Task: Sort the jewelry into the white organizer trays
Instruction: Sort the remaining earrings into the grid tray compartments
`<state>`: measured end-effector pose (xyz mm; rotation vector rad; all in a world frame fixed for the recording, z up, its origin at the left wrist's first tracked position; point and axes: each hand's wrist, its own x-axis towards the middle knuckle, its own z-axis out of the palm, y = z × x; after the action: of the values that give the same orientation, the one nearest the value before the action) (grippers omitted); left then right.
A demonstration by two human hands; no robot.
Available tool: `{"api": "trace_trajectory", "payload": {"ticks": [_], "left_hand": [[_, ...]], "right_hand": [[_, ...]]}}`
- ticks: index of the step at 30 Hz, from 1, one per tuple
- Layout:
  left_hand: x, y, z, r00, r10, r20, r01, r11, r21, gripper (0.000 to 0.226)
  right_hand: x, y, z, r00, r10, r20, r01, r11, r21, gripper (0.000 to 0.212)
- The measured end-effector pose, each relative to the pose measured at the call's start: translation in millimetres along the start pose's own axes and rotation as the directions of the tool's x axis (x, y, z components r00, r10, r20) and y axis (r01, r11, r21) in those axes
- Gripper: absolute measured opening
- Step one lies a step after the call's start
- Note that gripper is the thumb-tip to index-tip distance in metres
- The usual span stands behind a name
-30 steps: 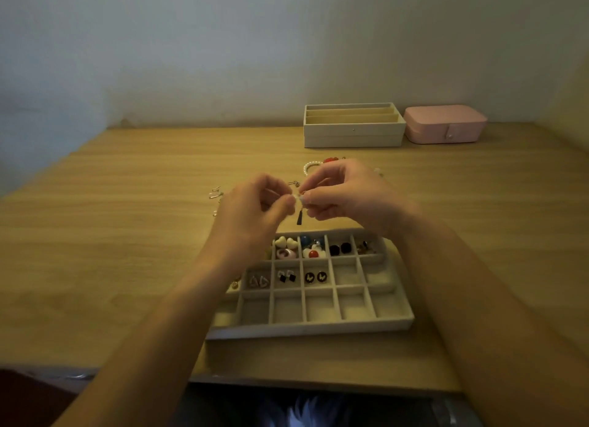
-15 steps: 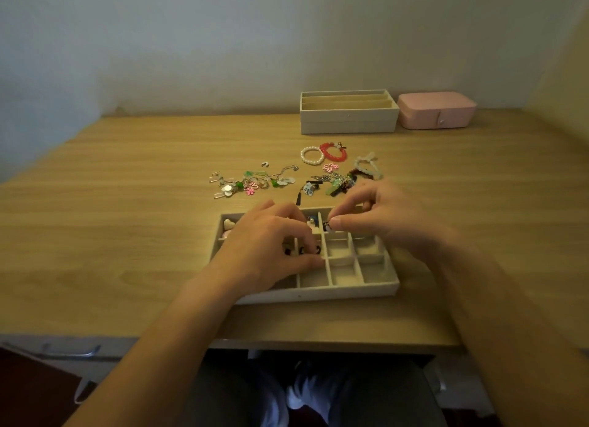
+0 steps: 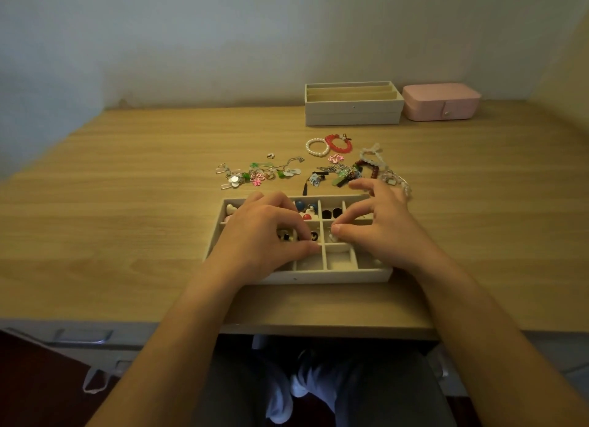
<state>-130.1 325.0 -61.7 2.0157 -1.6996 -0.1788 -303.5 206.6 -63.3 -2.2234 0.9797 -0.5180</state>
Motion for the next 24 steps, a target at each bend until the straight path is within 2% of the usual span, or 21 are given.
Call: {"api": "trace_trajectory", "payload": {"ticks": [4,7,10,12,17,24], "left_hand": [[-0.6,1.2,1.1,1.0,-0.008,-0.002,0.008,1.0,0.005,0.014],[-2.2,-0.2,1.8,1.0,0.027,-0.008,-0.027,1.0,0.006,0.024],[-3.9,0.4,2.4,0.997,0.069,0.021,-0.07,0.997,0.033,0.028],[-4.4,0.3,2.8,0.995,0.095,0.044,-0.098,0.993,0.072,0.033],[-3.5,0.8,2.4,0.991,0.102,0.087,-0.109,0.991,0.079,0.044],[-3.4,0.6,3.7,0.991,0.101,0.084,-0.108,0.991,0.076,0.042]], "right_hand": [[0.6,0.7,4.3,1.0,-0.026,-0.002,0.026,0.999,-0.032,0.018],[1.3,4.8,5.8,0.999,-0.044,-0.022,0.044,0.999,-0.022,0.017],[1.7,5.9,5.2,0.994,-0.043,-0.1,0.051,0.995,0.083,0.023],[0.7,5.4,4.1,0.993,-0.051,-0.102,0.063,0.991,0.121,0.029],[-0.6,8.7,4.0,0.992,-0.124,-0.019,0.124,0.992,-0.009,0.036],[-0.5,9.2,3.1,0.99,-0.136,0.037,0.138,0.988,-0.069,0.038]]}}
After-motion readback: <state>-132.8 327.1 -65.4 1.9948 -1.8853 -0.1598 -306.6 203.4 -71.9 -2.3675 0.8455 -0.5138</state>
